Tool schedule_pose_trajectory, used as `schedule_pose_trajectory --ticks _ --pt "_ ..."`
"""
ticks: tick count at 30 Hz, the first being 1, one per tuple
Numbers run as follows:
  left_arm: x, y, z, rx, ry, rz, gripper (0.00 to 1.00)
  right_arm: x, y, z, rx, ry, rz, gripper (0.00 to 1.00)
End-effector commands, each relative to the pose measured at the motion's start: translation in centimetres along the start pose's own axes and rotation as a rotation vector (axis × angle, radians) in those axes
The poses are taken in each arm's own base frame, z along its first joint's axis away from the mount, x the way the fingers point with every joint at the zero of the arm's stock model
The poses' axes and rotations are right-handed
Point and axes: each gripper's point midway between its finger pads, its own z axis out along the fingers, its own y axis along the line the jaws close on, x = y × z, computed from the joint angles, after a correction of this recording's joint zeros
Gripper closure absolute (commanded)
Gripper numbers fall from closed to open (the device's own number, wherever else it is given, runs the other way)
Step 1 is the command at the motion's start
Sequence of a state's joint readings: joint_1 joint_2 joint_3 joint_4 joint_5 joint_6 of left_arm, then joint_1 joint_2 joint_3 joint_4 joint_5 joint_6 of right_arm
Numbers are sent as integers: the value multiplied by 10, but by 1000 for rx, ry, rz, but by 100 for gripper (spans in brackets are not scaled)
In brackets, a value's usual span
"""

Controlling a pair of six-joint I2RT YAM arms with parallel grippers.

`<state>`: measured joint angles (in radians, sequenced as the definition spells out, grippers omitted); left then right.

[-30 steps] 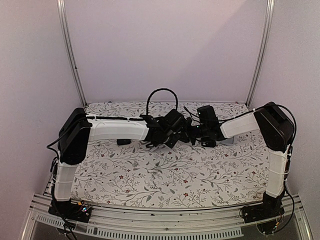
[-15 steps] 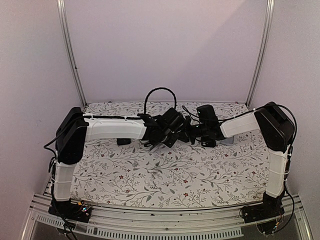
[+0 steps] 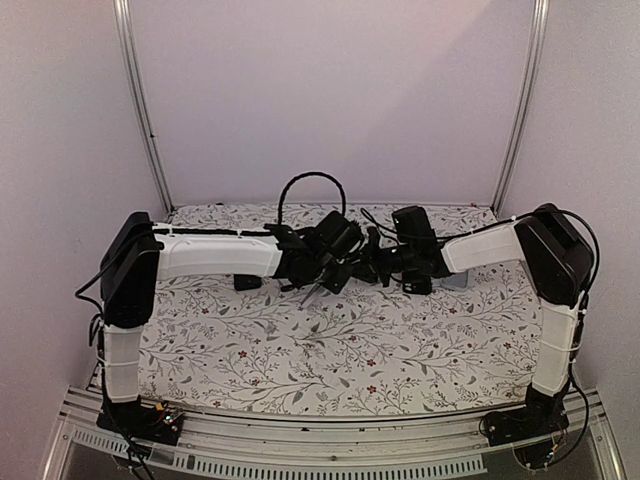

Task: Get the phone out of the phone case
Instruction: Remove the phone case from the phone.

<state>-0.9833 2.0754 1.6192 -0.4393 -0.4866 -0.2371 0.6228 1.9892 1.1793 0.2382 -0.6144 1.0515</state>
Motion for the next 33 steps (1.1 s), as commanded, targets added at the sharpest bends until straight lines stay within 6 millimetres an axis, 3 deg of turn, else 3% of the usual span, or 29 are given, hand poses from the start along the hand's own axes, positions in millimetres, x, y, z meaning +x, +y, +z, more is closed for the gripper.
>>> schedule_pose_trajectory --ticks 1,23,33 --pt "-34 43 -9 -59 -102 -141 100 30 28 -4 -48 105 -69 100" --pt "-56 64 -53 -56 -238 -229 100 21 -1 -11 19 69 -49 100" --pt "-60 61 -74 -4 -337 -229 100 13 -18 -17 39 50 -9 100"
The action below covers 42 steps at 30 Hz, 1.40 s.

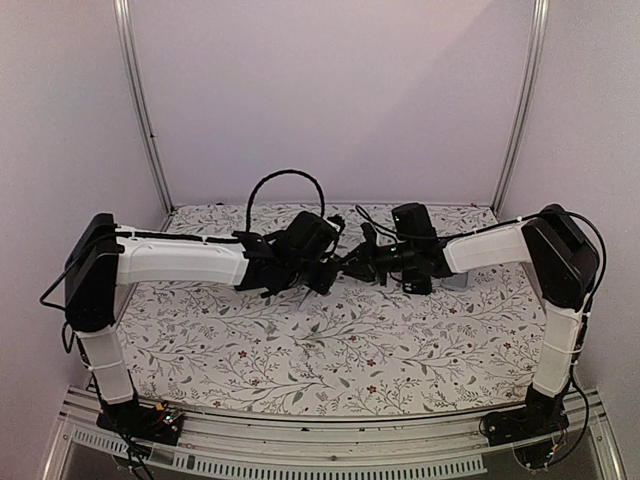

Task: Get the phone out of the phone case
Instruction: Remove the phone case from the phone, then place the phone case at the center of the board.

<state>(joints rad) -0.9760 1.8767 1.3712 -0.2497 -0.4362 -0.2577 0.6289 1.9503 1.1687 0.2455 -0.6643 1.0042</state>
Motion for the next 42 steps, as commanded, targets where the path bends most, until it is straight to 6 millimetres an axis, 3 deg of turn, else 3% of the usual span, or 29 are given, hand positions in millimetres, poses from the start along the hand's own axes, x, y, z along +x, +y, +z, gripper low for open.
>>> schedule_pose_trajectory --ticks 1,18,31,35,42 --pt "-68 39 -37 -68 -244 -132 100 6 -37 -12 85 14 68 100" --pt "-79 65 -70 -124 -382 -277 100 -1 -29 -21 96 -15 16 100" --pt "-89 87 -83 -124 -395 -389 100 -10 -13 -27 133 -42 -77 100" --pt "-88 94 -85 -100 -382 -411 100 -22 -10 -35 123 -34 -132 100" --pt "-79 100 -85 -54 -345 -434 100 -42 -15 -66 166 -17 -211 100"
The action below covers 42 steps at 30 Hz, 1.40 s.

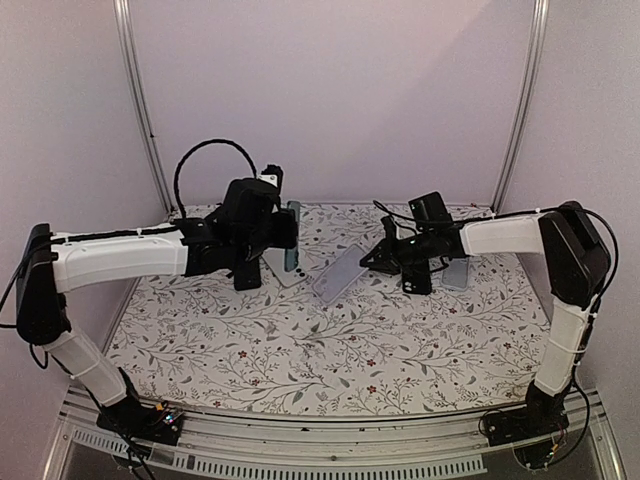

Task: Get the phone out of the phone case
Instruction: Place the phone case at the center of the board.

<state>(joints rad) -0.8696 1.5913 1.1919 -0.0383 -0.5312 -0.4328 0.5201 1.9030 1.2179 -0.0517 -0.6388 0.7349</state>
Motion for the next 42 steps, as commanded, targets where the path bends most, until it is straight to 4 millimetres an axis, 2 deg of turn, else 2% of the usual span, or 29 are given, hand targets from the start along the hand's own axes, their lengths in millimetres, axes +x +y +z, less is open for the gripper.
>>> schedule_pose_trajectory --ticks 1,7,14,20,28,42 --pt "-22 3 -12 52 -29 -70 100 -20 12 -30 10 -9 -130 100" --pt "-19 4 -9 98 4 -98 100 -32 -2 -56 45 -4 -165 100" --pt "-5 5 -9 182 72 -144 100 -33 -8 -68 88 0 -209 100" --pt "4 8 -11 211 111 -170 100 -32 -15 -70 139 42 -256 100" --pt "10 7 -11 239 128 -172 100 -44 -22 -70 222 104 -343 100" --pt "11 6 -12 251 140 -171 100 -57 -65 -61 379 163 -384 98"
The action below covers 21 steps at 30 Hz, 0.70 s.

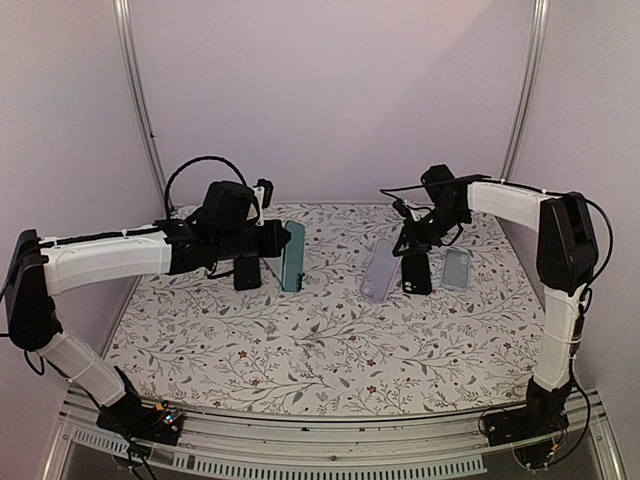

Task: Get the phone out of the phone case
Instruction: Place the phone case at the center of the board.

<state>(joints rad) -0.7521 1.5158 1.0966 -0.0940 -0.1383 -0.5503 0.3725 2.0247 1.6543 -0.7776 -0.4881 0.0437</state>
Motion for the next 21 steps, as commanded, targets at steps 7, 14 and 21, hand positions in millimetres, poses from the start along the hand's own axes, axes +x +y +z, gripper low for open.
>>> schedule_pose_trajectory --ticks 7,14,21 --pt "-18 -6 -6 40 -55 -27 100 -12 -30 13 103 14 -12 88" --pt "-17 -6 -4 38 -50 -29 100 -26 -58 31 207 25 -6 81" --pt "-12 -2 -3 28 -40 -28 100 -31 -74 44 260 15 0 78"
